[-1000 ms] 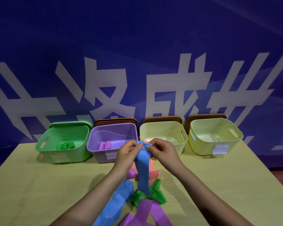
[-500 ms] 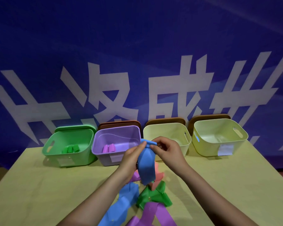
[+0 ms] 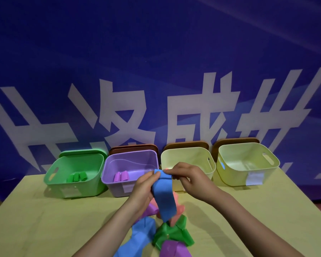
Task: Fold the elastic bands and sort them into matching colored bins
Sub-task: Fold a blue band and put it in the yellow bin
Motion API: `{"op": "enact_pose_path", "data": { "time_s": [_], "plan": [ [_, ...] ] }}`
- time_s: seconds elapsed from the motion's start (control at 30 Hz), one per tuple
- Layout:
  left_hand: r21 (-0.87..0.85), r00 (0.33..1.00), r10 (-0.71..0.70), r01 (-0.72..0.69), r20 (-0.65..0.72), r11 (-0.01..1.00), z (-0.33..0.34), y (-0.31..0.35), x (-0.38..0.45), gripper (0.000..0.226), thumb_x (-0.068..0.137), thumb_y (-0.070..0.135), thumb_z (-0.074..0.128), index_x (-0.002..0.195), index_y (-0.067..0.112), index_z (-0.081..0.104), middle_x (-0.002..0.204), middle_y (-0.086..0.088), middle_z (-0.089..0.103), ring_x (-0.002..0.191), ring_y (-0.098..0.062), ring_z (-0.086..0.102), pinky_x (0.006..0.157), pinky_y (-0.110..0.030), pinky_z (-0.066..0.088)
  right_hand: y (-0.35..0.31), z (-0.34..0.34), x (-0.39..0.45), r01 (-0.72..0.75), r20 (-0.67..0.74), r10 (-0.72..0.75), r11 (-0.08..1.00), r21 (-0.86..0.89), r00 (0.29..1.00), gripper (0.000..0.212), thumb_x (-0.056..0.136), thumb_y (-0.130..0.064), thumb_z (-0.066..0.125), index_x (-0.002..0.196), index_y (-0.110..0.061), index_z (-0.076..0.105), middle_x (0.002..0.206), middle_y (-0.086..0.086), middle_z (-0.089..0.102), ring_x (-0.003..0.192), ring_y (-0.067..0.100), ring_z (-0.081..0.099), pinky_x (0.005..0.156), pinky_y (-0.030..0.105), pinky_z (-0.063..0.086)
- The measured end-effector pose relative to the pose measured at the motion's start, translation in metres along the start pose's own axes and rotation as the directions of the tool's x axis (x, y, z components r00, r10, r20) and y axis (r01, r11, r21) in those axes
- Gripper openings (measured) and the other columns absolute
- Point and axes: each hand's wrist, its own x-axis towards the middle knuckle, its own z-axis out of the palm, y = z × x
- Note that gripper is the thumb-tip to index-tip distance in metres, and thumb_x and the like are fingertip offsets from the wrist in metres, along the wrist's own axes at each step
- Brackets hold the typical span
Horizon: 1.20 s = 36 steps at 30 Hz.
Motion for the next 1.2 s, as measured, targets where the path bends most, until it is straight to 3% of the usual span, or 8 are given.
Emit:
{"op": "enact_pose_path", "data": {
  "time_s": [0.1, 0.23, 0.33, 0.43, 0.53, 0.73, 1.0, 1.2],
  "plan": [
    [0.111, 0.998, 0.064, -0.061, -0.017, 0.992, 0.000, 0.000, -0.002, 0.016, 0.096, 0.007, 0.051, 0.092, 0.007, 0.066, 0.084, -0.008, 0.073, 0.082, -0.020, 0.066, 0.080, -0.033, 0.051, -0.005, 0.004, 0.001, -0.172, -0.105, 0.198, 0.961, 0.216, 0.975, 0.032, 0.095, -0.010, 0.047, 0.116, -0.020, 0.068, 0.090, -0.012, 0.064, 0.083, 0.004, 0.061, 0.081, 0.022, 0.050],
    [0.272, 0.987, 0.162, -0.152, -0.013, 0.950, 0.001, 0.003, 0.000, 0.012, 0.096, 0.016, 0.054, 0.096, 0.014, 0.066, 0.102, -0.016, 0.070, 0.101, -0.031, 0.065, 0.093, -0.046, 0.048, -0.011, 0.013, 0.005, -0.337, -0.064, 0.391, 0.854, 0.397, 0.918, 0.019, 0.096, -0.020, 0.055, 0.109, -0.016, 0.068, 0.078, -0.001, 0.066, 0.064, 0.003, 0.060, 0.067, 0.024, 0.051],
    [0.384, 0.977, 0.212, -0.189, -0.017, 0.904, 0.005, 0.000, 0.000, 0.013, 0.098, 0.017, 0.050, 0.093, 0.015, 0.062, 0.099, -0.015, 0.067, 0.093, -0.025, 0.062, 0.085, -0.039, 0.049, -0.013, 0.022, 0.004, -0.345, -0.050, 0.387, 0.868, 0.356, 0.921, 0.024, 0.099, -0.020, 0.049, 0.110, -0.014, 0.069, 0.082, -0.007, 0.064, 0.066, -0.001, 0.056, 0.068, 0.023, 0.047],
    [0.506, 0.960, 0.277, -0.221, -0.038, 0.834, 0.014, -0.005, -0.003, 0.017, 0.101, 0.016, 0.042, 0.092, 0.009, 0.055, 0.086, -0.010, 0.058, 0.077, -0.015, 0.051, 0.070, -0.025, 0.041, -0.017, 0.025, 0.005, -0.317, -0.107, 0.355, 0.910, 0.266, 0.929, 0.030, 0.101, -0.016, 0.044, 0.125, -0.016, 0.062, 0.110, -0.017, 0.058, 0.097, -0.006, 0.053, 0.087, 0.006, 0.039],
    [0.569, 0.934, 0.352, -0.257, -0.061, 0.781, 0.019, -0.006, -0.002, 0.021, 0.101, 0.014, 0.040, 0.085, 0.004, 0.049, 0.076, -0.007, 0.048, 0.069, -0.013, 0.044, 0.061, -0.020, 0.036, -0.019, 0.028, 0.008, -0.291, -0.171, 0.333, 0.928, 0.232, 0.927, 0.032, 0.101, -0.014, 0.043, 0.128, -0.015, 0.059, 0.115, -0.017, 0.055, 0.106, -0.004, 0.049, 0.086, -0.003, 0.031],
    [0.545, 0.915, 0.404, -0.343, 0.008, 0.765, 0.011, 0.004, 0.000, 0.022, 0.097, 0.012, 0.050, 0.076, 0.003, 0.049, 0.070, -0.005, 0.048, 0.067, -0.012, 0.042, 0.059, -0.020, 0.034, -0.015, 0.025, 0.004, -0.264, -0.162, 0.355, 0.873, 0.410, 0.921, 0.017, 0.093, -0.022, 0.056, 0.088, -0.015, 0.070, 0.071, -0.001, 0.063, 0.067, 0.005, 0.053, 0.065, 0.030, 0.044],
    [0.505, 0.916, 0.389, -0.381, 0.094, 0.775, 0.007, 0.006, -0.003, 0.024, 0.095, 0.016, 0.055, 0.086, -0.005, 0.062, 0.070, -0.017, 0.054, 0.068, -0.012, 0.047, 0.064, -0.030, 0.039, -0.007, 0.019, 0.004, -0.261, -0.187, 0.342, 0.897, 0.357, 0.921, 0.012, 0.087, -0.016, 0.064, 0.076, -0.014, 0.069, 0.070, 0.009, 0.064, 0.064, 0.013, 0.054, 0.063, 0.035, 0.046],
    [0.475, 0.910, 0.409, -0.389, 0.066, 0.789, 0.007, 0.005, 0.000, 0.032, 0.090, 0.028, 0.058, 0.077, -0.001, 0.058, 0.067, -0.012, 0.051, 0.068, -0.012, 0.047, 0.064, -0.033, 0.039, -0.012, 0.022, 0.003, -0.150, -0.315, 0.204, 0.971, 0.186, 0.927, 0.018, 0.081, -0.028, 0.059, 0.077, -0.014, 0.069, 0.070, -0.003, 0.062, 0.065, 0.010, 0.053, 0.061, 0.022, 0.042]
  ]
}}
